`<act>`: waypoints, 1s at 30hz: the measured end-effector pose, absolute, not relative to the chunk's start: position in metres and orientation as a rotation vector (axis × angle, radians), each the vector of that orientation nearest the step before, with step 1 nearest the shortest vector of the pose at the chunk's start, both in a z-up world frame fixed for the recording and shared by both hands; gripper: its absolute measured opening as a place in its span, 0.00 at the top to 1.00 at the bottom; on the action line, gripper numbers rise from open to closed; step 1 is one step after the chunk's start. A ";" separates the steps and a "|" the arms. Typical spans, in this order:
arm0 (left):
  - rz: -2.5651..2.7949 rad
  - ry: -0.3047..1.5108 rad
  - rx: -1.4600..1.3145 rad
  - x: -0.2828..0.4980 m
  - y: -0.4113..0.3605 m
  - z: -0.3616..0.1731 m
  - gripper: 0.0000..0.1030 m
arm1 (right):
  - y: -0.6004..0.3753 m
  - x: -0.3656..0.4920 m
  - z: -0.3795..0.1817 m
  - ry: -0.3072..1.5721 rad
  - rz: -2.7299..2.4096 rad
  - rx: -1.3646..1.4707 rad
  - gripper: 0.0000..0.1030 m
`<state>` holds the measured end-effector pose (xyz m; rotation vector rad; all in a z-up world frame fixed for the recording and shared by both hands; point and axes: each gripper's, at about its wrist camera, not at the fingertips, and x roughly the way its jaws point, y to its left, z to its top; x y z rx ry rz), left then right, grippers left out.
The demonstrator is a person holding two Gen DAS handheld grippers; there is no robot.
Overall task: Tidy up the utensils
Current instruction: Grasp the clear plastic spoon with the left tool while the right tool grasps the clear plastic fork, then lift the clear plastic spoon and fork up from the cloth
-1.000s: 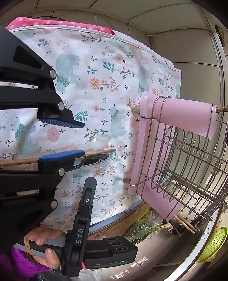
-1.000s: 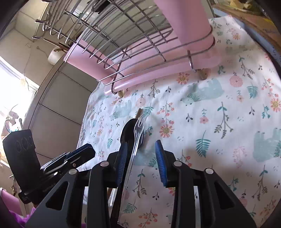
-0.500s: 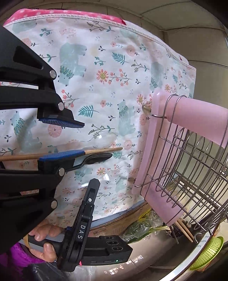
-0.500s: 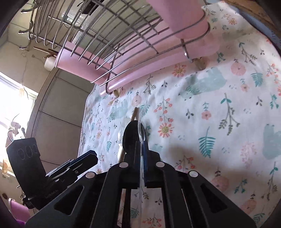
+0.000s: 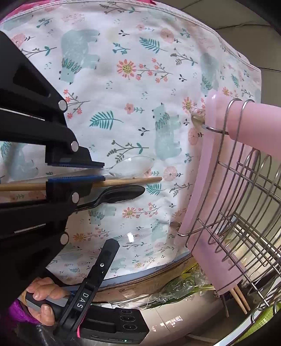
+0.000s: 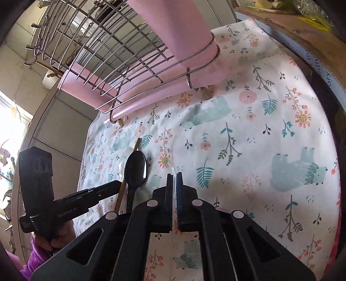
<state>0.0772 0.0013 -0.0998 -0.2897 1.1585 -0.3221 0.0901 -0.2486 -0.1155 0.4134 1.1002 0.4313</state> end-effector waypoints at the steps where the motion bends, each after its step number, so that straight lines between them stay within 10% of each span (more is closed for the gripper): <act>1: -0.309 1.144 -0.281 0.076 0.001 -0.097 0.97 | -0.248 0.090 -0.116 1.101 0.427 0.406 0.97; 30: -0.235 1.245 -0.200 0.116 0.025 -0.103 0.94 | -0.236 0.103 -0.109 1.146 0.428 0.231 0.72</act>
